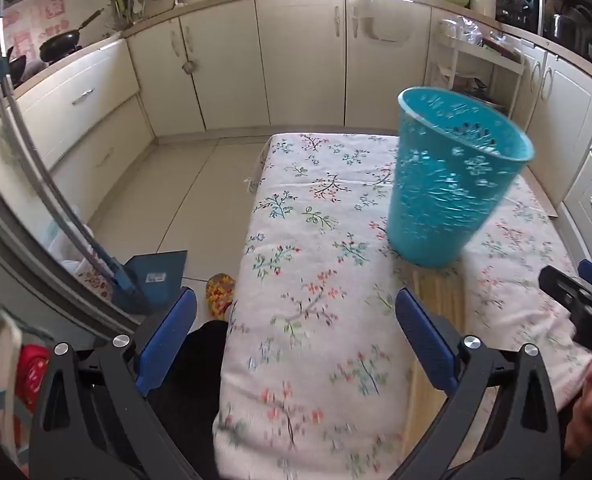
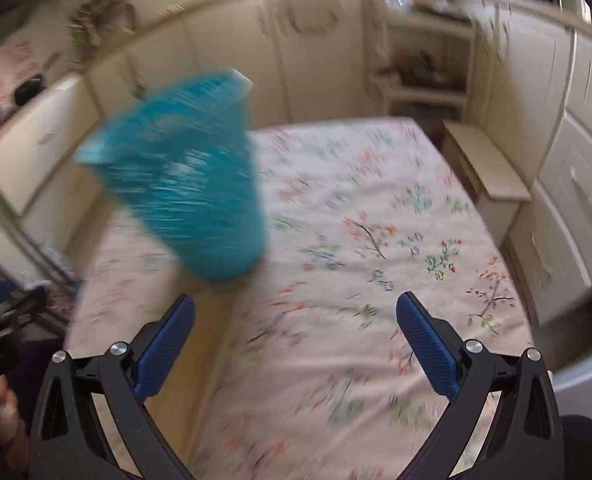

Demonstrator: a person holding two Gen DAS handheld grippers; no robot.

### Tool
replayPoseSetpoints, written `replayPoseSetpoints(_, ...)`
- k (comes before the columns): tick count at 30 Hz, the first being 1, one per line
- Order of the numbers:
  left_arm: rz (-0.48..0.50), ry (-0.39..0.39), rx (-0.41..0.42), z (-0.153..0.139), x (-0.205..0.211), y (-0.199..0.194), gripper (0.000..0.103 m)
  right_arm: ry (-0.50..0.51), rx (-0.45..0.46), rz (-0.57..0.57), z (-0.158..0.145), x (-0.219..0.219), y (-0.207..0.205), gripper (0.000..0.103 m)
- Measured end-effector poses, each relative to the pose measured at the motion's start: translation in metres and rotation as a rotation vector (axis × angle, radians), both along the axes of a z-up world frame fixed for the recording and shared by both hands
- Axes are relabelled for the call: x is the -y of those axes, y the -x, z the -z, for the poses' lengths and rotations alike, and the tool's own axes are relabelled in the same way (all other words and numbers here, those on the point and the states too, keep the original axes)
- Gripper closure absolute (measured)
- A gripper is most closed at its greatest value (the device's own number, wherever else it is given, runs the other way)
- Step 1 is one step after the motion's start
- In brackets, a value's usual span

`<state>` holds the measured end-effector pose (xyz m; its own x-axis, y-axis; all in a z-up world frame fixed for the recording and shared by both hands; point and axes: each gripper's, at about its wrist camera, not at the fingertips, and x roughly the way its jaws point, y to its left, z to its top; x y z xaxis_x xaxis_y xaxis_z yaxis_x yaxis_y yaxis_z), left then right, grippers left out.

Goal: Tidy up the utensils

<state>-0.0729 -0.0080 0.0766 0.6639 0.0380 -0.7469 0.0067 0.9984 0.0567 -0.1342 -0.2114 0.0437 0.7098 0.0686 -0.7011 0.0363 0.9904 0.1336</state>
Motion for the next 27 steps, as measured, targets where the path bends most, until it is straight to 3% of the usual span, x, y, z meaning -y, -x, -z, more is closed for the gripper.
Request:
replayPoseSetpoints(5, 0.015, 0.0, 0.021, -0.018, 0.003, 0.041, 0.007, -0.062, 0.081, -0.052, -0.038, -0.006, 0.033, 0.006)
replayPoseSetpoints(11, 0.024, 0.005, 0.04, -0.035, -0.003, 0.075, 0.007, -0.089, 0.138, -0.055, -0.058, -0.02, 0.067, 0.006)
replayPoseSetpoints(16, 0.011, 0.021, 0.057, -0.044, -0.013, 0.087, 0.007, -0.122, 0.164, -0.05, -0.065, -0.029, 0.08, 0.006)
replayPoseSetpoints(27, -0.002, 0.042, 0.06, -0.05, -0.02, 0.09, 0.007, -0.088, 0.199, -0.065, -0.068, -0.052, 0.089, 0.006)
